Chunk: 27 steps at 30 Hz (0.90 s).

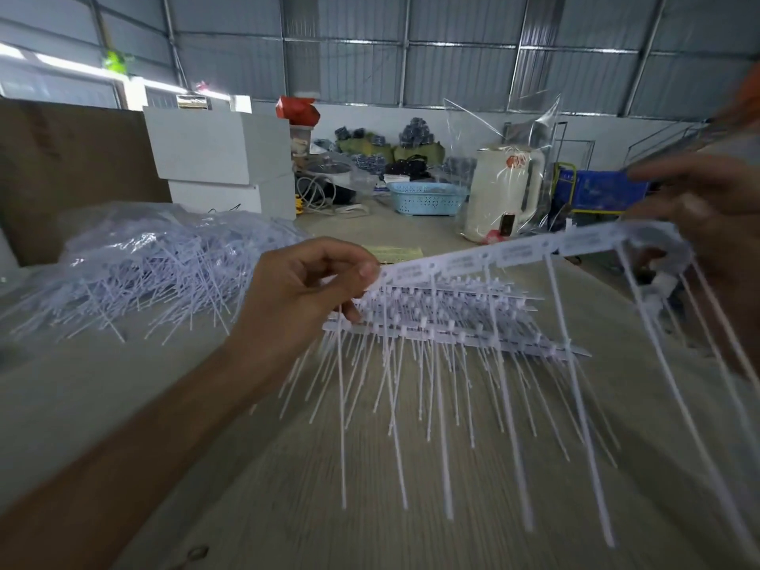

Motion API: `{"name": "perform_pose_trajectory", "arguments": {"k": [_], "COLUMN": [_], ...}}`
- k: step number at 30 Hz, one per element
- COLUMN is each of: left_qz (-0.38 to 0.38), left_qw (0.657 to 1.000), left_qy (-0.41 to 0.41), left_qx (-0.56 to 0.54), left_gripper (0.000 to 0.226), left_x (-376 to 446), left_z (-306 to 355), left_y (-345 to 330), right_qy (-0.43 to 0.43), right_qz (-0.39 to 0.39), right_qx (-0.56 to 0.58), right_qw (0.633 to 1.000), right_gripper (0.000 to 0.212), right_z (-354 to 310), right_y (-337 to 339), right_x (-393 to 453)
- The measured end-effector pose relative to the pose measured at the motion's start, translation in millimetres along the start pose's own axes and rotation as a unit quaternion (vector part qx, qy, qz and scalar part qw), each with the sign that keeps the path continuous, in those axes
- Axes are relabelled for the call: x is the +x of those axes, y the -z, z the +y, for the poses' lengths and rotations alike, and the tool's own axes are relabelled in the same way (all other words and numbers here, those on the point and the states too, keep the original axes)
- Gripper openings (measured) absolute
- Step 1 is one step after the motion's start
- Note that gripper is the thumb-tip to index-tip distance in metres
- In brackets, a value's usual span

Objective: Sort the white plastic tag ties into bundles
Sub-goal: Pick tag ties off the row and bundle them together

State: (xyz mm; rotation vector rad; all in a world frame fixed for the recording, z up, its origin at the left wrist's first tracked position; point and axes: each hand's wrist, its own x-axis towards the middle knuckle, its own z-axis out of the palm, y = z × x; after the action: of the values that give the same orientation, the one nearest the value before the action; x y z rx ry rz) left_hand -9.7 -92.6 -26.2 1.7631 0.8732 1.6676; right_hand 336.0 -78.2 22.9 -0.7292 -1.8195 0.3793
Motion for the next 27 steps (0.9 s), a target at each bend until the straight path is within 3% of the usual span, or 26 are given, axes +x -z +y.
{"name": "perform_pose_trajectory", "arguments": {"k": [2, 5, 8, 10, 15, 18, 23, 27], "left_qz": [-0.022, -0.098, -0.143, -0.156, -0.143, -0.13, -0.12, -0.113], "left_qw": [0.999, 0.99, 0.981, 0.98, 0.98, 0.981, 0.985, 0.981], "left_qy": [0.032, 0.087, 0.112, 0.105, 0.089, 0.06, 0.028, -0.002], "left_qx": [0.017, 0.061, 0.062, 0.071, 0.108, 0.133, 0.122, 0.161], "left_gripper": [0.021, 0.026, 0.031, 0.032, 0.02, 0.017, 0.024, 0.025], "left_x": [4, 6, 4, 3, 0, -3, -4, -6], "left_z": [-6, -18, -26, -27, -37, -41, -42, -46], "left_y": [9, 25, 35, 39, 42, 37, 31, 36], "right_qy": [0.018, -0.014, -0.075, -0.08, -0.076, -0.069, -0.07, -0.122], "right_qz": [0.007, -0.067, -0.166, -0.189, -0.172, -0.146, -0.274, -0.248], "right_qx": [-0.106, -0.243, -0.313, -0.328, -0.312, -0.208, -0.111, -0.027], "right_qw": [0.994, 0.968, 0.932, 0.922, 0.931, 0.965, 0.953, 0.961], "right_gripper": [0.025, 0.014, 0.013, 0.02, 0.013, 0.017, 0.025, 0.028], "right_z": [1, 6, 23, 37, 54, 42, 19, 21], "right_y": [-4, -24, -40, -51, -76, -99, -156, -186], "right_x": [-4, -12, -18, -22, -29, -24, -13, -8]}}
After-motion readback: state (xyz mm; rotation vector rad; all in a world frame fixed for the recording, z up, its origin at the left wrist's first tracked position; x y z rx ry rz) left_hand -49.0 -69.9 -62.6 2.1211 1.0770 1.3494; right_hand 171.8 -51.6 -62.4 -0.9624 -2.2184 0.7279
